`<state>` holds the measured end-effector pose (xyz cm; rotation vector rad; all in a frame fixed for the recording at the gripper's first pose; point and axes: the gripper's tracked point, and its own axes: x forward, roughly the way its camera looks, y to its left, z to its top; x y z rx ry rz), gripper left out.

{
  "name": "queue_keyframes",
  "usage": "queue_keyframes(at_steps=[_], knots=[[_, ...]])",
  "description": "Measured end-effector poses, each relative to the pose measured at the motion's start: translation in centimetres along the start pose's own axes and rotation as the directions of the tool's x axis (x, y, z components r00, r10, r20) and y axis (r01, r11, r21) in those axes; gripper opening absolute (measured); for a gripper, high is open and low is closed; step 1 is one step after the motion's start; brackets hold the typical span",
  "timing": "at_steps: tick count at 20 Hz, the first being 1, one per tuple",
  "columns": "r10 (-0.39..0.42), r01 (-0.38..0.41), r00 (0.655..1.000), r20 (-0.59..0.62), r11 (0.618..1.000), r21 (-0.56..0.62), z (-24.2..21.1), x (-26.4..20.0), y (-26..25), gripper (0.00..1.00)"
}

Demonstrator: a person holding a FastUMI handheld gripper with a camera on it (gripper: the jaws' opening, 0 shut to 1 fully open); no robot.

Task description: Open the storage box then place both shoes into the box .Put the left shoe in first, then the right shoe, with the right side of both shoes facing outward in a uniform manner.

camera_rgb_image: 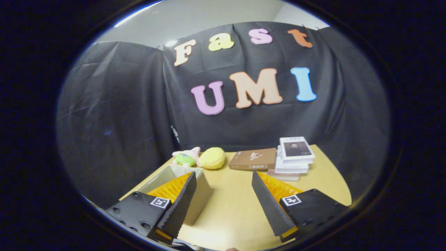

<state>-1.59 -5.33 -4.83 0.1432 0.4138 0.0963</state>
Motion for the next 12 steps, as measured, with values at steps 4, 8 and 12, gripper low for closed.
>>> queue_keyframes(at_steps=[4, 8, 12], knots=[[-0.101, 0.102, 0.991, 0.091, 0.995, -0.006, 1.0, -2.1, -4.5, 1.0], [-0.148, 0.152, 0.98, 0.131, 0.988, -0.025, 1.5, -3.5, -6.7, 1.0], [-0.146, 0.153, 0.977, 0.154, 0.988, -0.034, 2.2, -3.7, -7.1, 1.0]])
